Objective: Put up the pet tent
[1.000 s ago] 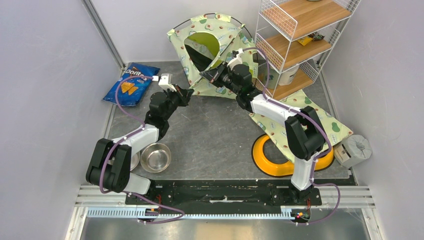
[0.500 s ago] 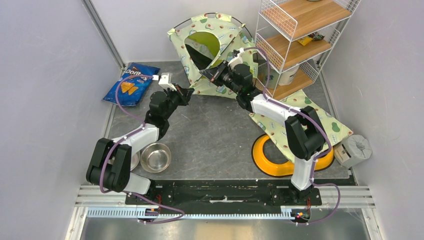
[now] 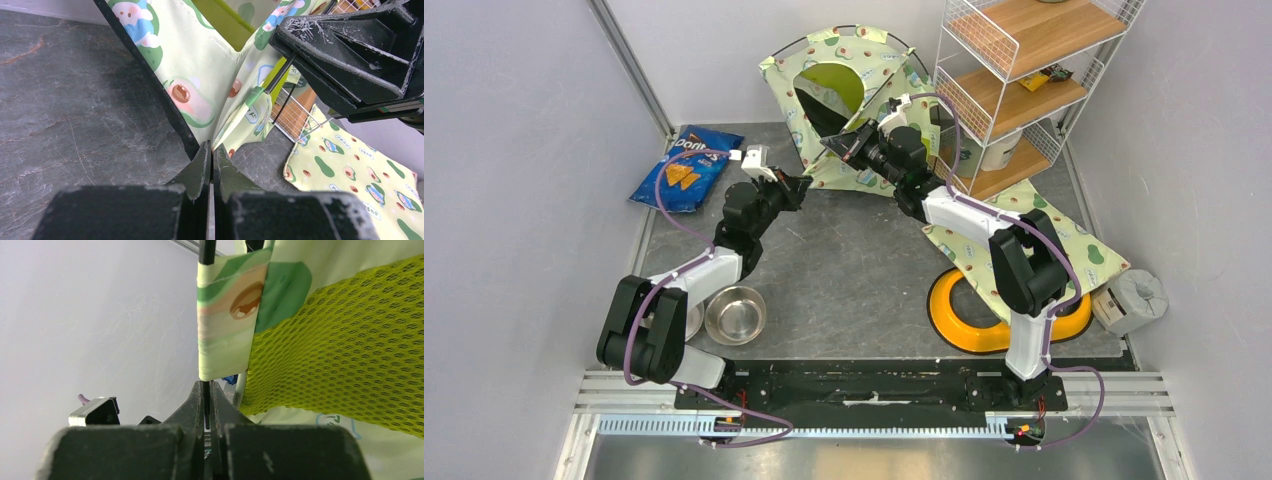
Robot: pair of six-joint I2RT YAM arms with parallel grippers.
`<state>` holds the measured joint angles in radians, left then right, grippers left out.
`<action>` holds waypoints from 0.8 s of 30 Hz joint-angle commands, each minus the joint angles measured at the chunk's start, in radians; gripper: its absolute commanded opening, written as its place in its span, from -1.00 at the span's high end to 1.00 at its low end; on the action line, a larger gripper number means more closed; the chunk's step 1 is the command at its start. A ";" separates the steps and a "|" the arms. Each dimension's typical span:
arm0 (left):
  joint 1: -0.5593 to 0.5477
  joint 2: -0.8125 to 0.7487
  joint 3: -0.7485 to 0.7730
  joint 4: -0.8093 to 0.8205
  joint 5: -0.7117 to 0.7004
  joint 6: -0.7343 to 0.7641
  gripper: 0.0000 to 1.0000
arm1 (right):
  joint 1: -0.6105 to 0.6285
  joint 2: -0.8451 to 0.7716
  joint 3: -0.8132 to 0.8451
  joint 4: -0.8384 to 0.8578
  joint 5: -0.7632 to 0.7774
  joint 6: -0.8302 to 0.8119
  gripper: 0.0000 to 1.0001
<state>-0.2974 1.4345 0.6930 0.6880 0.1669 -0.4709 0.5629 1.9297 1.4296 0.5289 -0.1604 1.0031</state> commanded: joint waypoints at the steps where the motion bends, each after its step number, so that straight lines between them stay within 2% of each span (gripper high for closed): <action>1: 0.038 0.030 -0.079 -0.287 -0.060 0.058 0.96 | -0.218 -0.013 0.081 0.213 0.411 0.023 1.00; 6: 0.040 0.030 -0.078 -0.289 -0.064 0.060 0.96 | -0.233 -0.021 0.049 0.243 0.406 0.080 1.00; 24: 0.044 0.041 -0.069 -0.289 -0.064 0.059 0.96 | -0.235 -0.010 0.045 0.164 0.450 -0.042 1.00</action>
<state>-0.2974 1.4361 0.6998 0.6910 0.1669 -0.4709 0.5602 1.9297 1.4296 0.5518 -0.1635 1.0153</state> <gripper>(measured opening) 0.035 0.021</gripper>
